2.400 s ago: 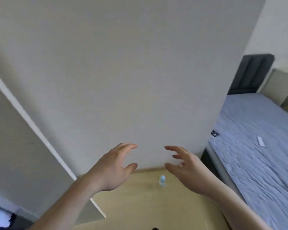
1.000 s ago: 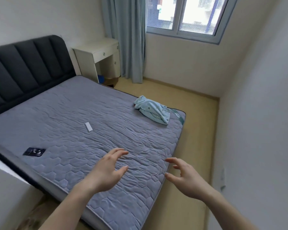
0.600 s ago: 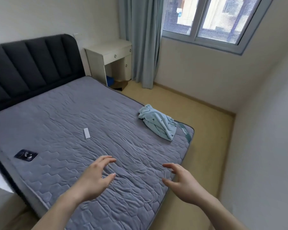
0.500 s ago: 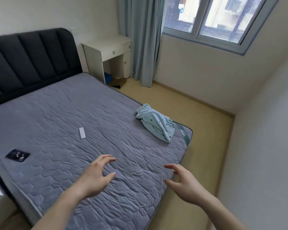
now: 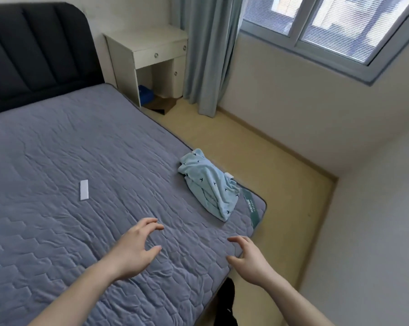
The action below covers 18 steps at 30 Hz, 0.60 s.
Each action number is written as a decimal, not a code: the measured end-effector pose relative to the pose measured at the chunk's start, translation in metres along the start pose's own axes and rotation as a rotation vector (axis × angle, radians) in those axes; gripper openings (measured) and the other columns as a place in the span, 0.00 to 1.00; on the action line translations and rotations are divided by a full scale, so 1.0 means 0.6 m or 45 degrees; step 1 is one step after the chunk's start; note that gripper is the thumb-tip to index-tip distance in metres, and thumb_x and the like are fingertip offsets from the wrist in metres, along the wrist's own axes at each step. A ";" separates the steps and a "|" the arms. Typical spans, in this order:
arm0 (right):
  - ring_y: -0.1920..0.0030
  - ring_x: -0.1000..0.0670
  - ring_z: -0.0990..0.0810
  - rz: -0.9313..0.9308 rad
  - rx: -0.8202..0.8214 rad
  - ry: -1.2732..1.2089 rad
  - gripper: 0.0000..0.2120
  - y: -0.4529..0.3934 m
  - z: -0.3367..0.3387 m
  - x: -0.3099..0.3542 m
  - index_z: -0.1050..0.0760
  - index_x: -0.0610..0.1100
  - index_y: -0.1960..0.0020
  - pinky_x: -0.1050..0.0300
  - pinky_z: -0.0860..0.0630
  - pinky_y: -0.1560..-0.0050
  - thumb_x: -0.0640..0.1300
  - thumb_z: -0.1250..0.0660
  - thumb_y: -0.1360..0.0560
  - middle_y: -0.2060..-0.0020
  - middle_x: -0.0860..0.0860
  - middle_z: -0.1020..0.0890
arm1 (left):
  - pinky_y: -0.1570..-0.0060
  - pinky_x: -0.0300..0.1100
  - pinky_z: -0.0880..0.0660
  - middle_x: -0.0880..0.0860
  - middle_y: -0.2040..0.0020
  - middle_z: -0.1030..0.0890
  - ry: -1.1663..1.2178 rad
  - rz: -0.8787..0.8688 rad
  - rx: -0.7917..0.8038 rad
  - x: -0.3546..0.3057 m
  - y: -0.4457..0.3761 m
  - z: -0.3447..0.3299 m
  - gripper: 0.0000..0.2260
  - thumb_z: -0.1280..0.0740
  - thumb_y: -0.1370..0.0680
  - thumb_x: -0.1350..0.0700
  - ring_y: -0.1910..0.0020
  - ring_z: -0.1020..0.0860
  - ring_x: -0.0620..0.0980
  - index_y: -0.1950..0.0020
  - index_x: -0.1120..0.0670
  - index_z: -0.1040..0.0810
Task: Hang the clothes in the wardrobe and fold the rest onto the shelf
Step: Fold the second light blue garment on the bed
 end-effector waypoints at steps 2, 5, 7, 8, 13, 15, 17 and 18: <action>0.34 0.57 0.29 0.000 0.073 0.024 0.24 -0.082 0.015 -0.029 0.32 0.54 0.26 0.66 0.31 0.45 0.51 0.32 0.20 0.25 0.57 0.35 | 0.32 0.36 0.36 0.40 0.24 0.37 0.018 0.070 -0.025 -0.003 -0.051 -0.007 0.19 0.31 0.20 0.48 0.26 0.32 0.43 0.31 0.37 0.31; 0.29 0.52 0.30 -0.018 0.155 0.060 0.26 -0.221 0.040 -0.084 0.33 0.53 0.24 0.61 0.30 0.39 0.49 0.32 0.21 0.24 0.54 0.36 | 0.33 0.36 0.36 0.39 0.24 0.36 0.059 0.197 -0.058 -0.005 -0.130 -0.022 0.19 0.30 0.21 0.48 0.28 0.30 0.44 0.34 0.35 0.33; 0.28 0.50 0.30 -0.066 0.201 0.076 0.28 -0.317 0.049 -0.129 0.34 0.53 0.23 0.55 0.27 0.35 0.48 0.32 0.22 0.23 0.53 0.37 | 0.33 0.38 0.35 0.39 0.25 0.36 0.094 0.299 -0.067 -0.002 -0.184 -0.039 0.20 0.29 0.22 0.48 0.28 0.30 0.43 0.36 0.34 0.33; 0.28 0.49 0.30 -0.085 0.223 0.090 0.29 -0.364 0.051 -0.151 0.35 0.52 0.23 0.53 0.27 0.33 0.48 0.32 0.22 0.22 0.52 0.38 | 0.33 0.39 0.34 0.38 0.25 0.36 0.109 0.347 -0.070 -0.001 -0.211 -0.050 0.19 0.29 0.22 0.48 0.29 0.29 0.43 0.36 0.34 0.32; 0.23 0.44 0.36 -0.154 0.359 0.201 0.33 -0.581 0.005 -0.267 0.39 0.50 0.19 0.53 0.29 0.31 0.46 0.35 0.23 0.19 0.48 0.44 | 0.42 0.36 0.34 0.37 0.24 0.38 0.082 0.517 -0.026 0.018 -0.362 -0.125 0.19 0.30 0.21 0.50 0.51 0.24 0.43 0.32 0.38 0.29; 0.22 0.42 0.39 -0.198 0.417 0.250 0.34 -0.653 -0.033 -0.313 0.40 0.50 0.19 0.50 0.31 0.28 0.46 0.36 0.23 0.19 0.47 0.45 | 0.41 0.33 0.37 0.37 0.25 0.38 0.061 0.525 0.007 0.037 -0.418 -0.163 0.18 0.31 0.20 0.51 0.48 0.25 0.43 0.32 0.40 0.28; 0.22 0.40 0.39 -0.232 0.442 0.292 0.34 -0.721 -0.076 -0.356 0.41 0.50 0.19 0.48 0.32 0.28 0.47 0.36 0.23 0.19 0.46 0.46 | 0.36 0.34 0.37 0.37 0.24 0.39 0.054 0.530 0.039 0.065 -0.469 -0.203 0.18 0.32 0.20 0.50 0.32 0.28 0.42 0.31 0.40 0.29; 0.22 0.39 0.39 -0.242 0.453 0.313 0.34 -0.751 -0.098 -0.374 0.41 0.50 0.19 0.47 0.32 0.27 0.47 0.36 0.23 0.19 0.45 0.46 | 0.33 0.35 0.37 0.38 0.24 0.38 0.046 0.534 0.054 0.081 -0.489 -0.225 0.18 0.32 0.20 0.50 0.29 0.30 0.42 0.31 0.40 0.29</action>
Point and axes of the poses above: each hand's wrist, its own y-axis away from the middle knuckle, its own z-axis out of the back of the hand, x = y × z, the point moved 7 cm from there along -y, towards the middle knuckle
